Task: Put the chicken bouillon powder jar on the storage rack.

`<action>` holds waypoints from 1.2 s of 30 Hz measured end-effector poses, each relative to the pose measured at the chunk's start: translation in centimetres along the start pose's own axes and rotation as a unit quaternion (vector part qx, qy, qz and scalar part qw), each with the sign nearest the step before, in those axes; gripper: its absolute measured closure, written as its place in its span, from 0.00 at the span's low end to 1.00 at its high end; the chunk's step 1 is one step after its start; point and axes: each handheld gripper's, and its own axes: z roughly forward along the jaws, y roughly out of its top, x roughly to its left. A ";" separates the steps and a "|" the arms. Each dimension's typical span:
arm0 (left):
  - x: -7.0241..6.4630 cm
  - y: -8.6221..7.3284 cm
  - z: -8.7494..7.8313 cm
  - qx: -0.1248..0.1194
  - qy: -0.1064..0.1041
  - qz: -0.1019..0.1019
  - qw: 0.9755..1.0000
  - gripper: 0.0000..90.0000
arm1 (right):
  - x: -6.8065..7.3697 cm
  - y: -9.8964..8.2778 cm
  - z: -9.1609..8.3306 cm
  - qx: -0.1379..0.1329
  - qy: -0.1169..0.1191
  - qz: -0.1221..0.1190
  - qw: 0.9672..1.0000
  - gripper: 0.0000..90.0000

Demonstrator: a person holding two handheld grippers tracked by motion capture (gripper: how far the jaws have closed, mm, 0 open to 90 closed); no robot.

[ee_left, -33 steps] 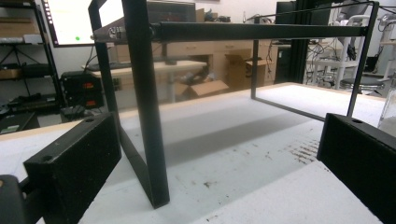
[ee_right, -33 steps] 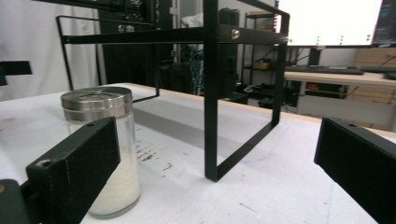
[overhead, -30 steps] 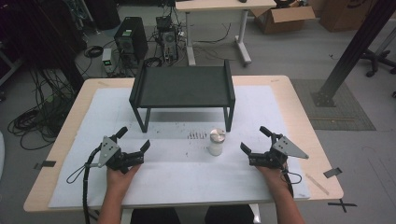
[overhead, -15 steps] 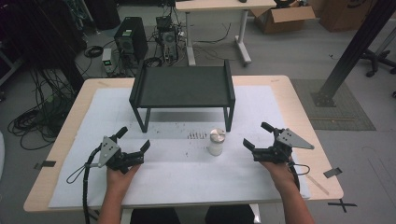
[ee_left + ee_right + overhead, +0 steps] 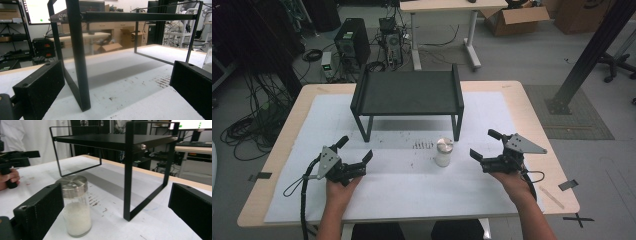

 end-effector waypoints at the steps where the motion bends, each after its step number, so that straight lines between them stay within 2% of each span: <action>1: 0.0 0.0 0.0 0.000 0.000 0.000 1.000 0.00 | 0.0 0.0 0.0 0.000 0.000 0.000 1.000 0.00; 4: 0.0 0.0 0.0 0.000 -0.001 0.002 1.000 0.00 | 0.4 0.6 0.4 0.022 0.010 -0.018 1.000 0.00; 6: 0.0 0.0 0.0 0.000 -0.001 0.002 1.000 0.00 | 0.6 0.8 0.7 0.028 0.015 -0.022 0.999 0.00; 16: 0.0 0.0 0.0 -0.001 0.000 0.002 1.000 0.00 | 1.4 1.7 2.3 0.065 0.043 -0.038 0.996 0.00; 22: 0.0 0.0 0.0 0.000 0.000 0.002 1.000 0.00 | 1.5 1.9 3.0 0.080 0.053 -0.037 0.995 0.00; 23: 0.0 0.0 0.0 -0.001 -0.001 0.002 1.000 0.00 | 1.6 1.9 3.3 0.093 0.059 -0.037 0.993 0.00; 26: 0.0 0.0 0.0 -0.001 0.000 0.002 1.000 0.00 | 1.8 1.9 3.7 0.107 0.065 -0.042 0.991 0.00; 36: 0.0 0.0 0.0 -0.001 0.000 0.004 1.000 0.00 | 2.4 1.5 4.8 0.138 0.080 -0.042 0.986 0.00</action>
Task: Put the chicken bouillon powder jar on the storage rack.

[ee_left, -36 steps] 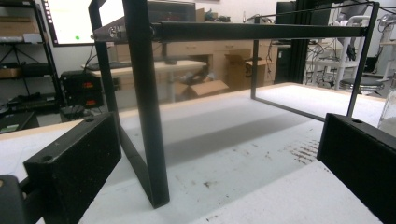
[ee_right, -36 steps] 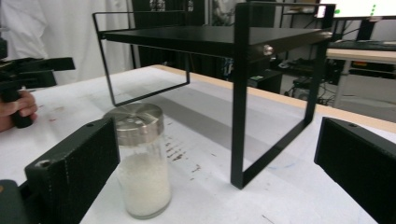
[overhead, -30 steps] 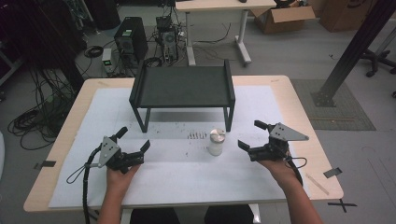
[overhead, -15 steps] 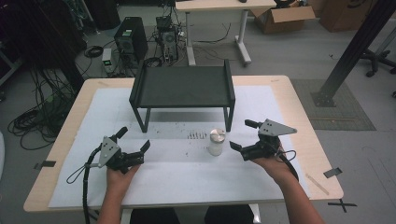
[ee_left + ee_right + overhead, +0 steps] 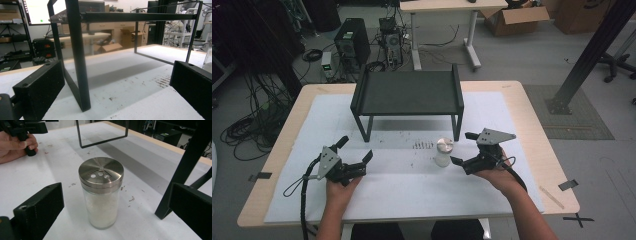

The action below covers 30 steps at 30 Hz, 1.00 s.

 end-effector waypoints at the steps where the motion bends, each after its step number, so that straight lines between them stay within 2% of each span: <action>1: 0.0 0.0 0.0 0.000 0.000 0.000 1.000 0.00 | 0.0 0.0 0.2 0.004 0.001 0.000 1.000 0.00; 11: 0.0 0.0 0.0 -0.001 0.000 0.001 1.000 0.00 | 0.4 0.2 1.3 0.017 0.008 -0.003 1.000 0.00; 18: 0.0 0.0 0.0 -0.002 0.000 0.001 1.000 0.00 | 0.5 -0.1 2.0 0.029 0.008 0.003 1.000 0.00; 30: 0.0 0.0 -0.1 -0.003 0.001 0.001 1.000 0.00 | 0.7 -0.3 2.9 0.035 0.008 0.008 0.999 0.00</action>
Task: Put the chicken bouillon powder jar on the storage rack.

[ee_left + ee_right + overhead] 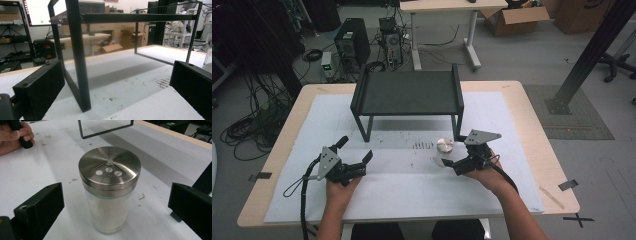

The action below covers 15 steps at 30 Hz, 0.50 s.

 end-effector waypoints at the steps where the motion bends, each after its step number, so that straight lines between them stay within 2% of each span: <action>1: 0.0 0.0 0.0 0.000 0.000 0.000 1.000 0.00 | 0.0 0.0 0.0 0.000 0.000 0.001 1.000 0.00; 15: 0.0 0.0 0.0 -0.001 0.000 0.000 1.000 0.00 | -0.1 -0.2 0.9 0.013 0.006 0.009 1.000 0.02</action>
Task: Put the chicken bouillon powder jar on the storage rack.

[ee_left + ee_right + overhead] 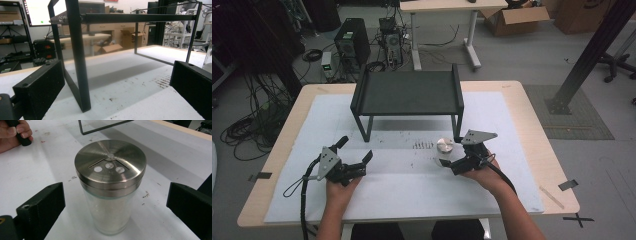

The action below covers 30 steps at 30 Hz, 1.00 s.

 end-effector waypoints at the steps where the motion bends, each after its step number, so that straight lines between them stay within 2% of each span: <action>1: 0.0 0.0 0.0 0.000 0.000 0.000 1.000 0.00 | 0.0 0.0 0.0 0.000 0.000 0.001 1.000 0.02; 16: 0.0 0.0 0.0 0.000 0.000 0.000 1.000 0.00 | 0.0 0.2 0.8 0.006 0.007 0.006 1.000 0.05; 30: 0.0 0.0 0.0 -0.001 0.000 -0.001 1.000 0.00 | -0.2 0.3 1.2 0.011 0.010 0.012 1.000 0.15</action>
